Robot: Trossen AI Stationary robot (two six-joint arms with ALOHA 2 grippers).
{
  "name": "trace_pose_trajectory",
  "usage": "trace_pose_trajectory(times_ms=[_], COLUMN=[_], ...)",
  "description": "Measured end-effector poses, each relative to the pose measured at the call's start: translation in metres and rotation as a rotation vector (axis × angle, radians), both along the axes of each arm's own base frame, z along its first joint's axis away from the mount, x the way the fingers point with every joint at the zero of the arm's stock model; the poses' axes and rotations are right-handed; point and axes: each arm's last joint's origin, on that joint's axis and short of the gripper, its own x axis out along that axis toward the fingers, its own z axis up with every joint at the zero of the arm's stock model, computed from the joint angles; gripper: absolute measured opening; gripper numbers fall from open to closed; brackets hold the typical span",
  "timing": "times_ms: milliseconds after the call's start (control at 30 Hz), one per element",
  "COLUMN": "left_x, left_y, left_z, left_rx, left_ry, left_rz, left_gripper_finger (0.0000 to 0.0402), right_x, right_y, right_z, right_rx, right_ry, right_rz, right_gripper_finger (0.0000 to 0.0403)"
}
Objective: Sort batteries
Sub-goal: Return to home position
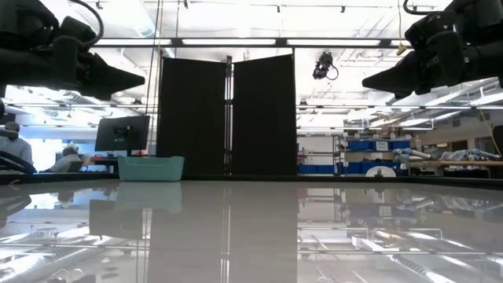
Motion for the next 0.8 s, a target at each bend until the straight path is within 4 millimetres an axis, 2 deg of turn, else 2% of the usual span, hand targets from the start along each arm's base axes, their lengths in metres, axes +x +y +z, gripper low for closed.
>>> trace_pose_trajectory(times_ms=[167,433,800], left_x=[-0.0102,-0.0103,-0.0092], left_y=[-0.0011,-0.0003,-0.0040], left_z=[0.0017,-0.0006,-0.0006], left_rx=[0.026,0.023,-0.008], left_ry=[-0.035,-0.008,-0.020], left_rz=[0.032,0.060,-0.073], left_gripper_finger=[0.0010,0.0011,0.0011], right_x=[-0.0022,-0.0053,-0.0002], right_y=[0.0003,0.0006,-0.0047], right_z=[0.0000,0.0019,0.0036], right_rx=[0.008,0.016,0.058], right_ry=[0.004,-0.010,-0.050], right_rz=[-0.002,-0.011,-0.048], right_gripper_finger=[0.0004,0.0004,0.0004])
